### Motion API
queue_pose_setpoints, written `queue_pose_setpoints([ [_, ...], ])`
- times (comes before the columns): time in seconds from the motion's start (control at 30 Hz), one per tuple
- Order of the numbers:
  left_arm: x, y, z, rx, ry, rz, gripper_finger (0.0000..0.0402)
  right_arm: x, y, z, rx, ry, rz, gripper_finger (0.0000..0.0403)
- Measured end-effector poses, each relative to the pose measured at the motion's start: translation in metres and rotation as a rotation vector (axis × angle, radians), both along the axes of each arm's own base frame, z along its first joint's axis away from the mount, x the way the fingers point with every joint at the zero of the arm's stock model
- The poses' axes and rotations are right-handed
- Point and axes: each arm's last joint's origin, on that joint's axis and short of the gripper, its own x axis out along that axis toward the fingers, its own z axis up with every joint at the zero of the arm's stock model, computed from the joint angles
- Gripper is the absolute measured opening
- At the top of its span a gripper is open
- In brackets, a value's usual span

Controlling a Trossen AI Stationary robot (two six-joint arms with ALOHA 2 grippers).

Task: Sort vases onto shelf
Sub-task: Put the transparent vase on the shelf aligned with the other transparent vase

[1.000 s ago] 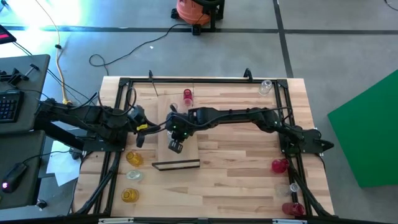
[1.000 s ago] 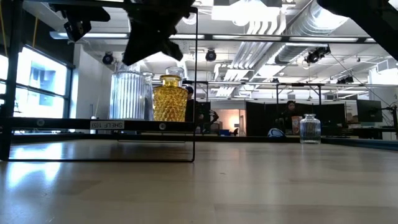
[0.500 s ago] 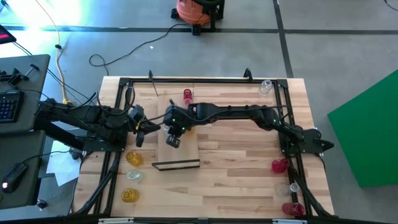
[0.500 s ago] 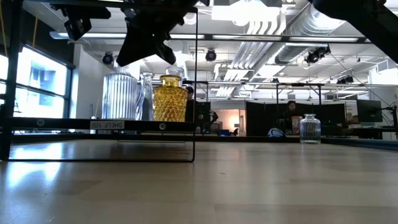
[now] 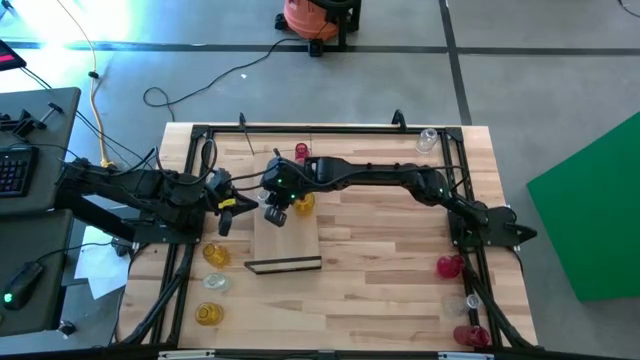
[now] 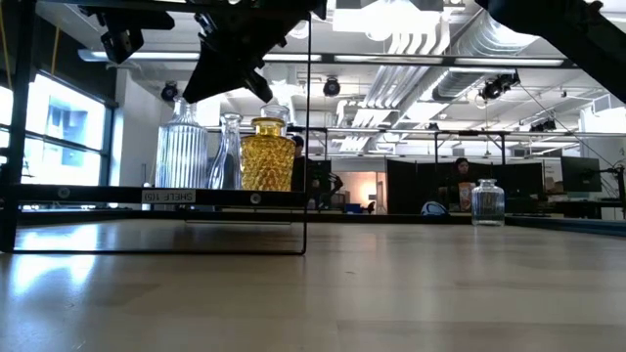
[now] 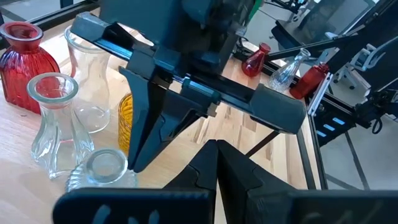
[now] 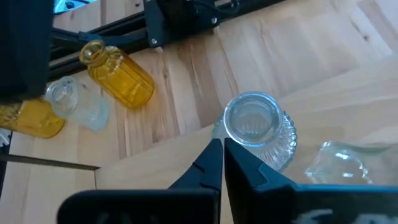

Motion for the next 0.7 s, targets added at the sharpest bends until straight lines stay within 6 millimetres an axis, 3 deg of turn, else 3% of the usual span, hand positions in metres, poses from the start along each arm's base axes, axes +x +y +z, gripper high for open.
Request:
queue_pose_setpoints([
  [0.7,0.0,0.001,0.0,0.001,-0.003,0.028,0.0,0.004,-0.027,0.007,-0.016,-0.091,-0.045,0.0],
])
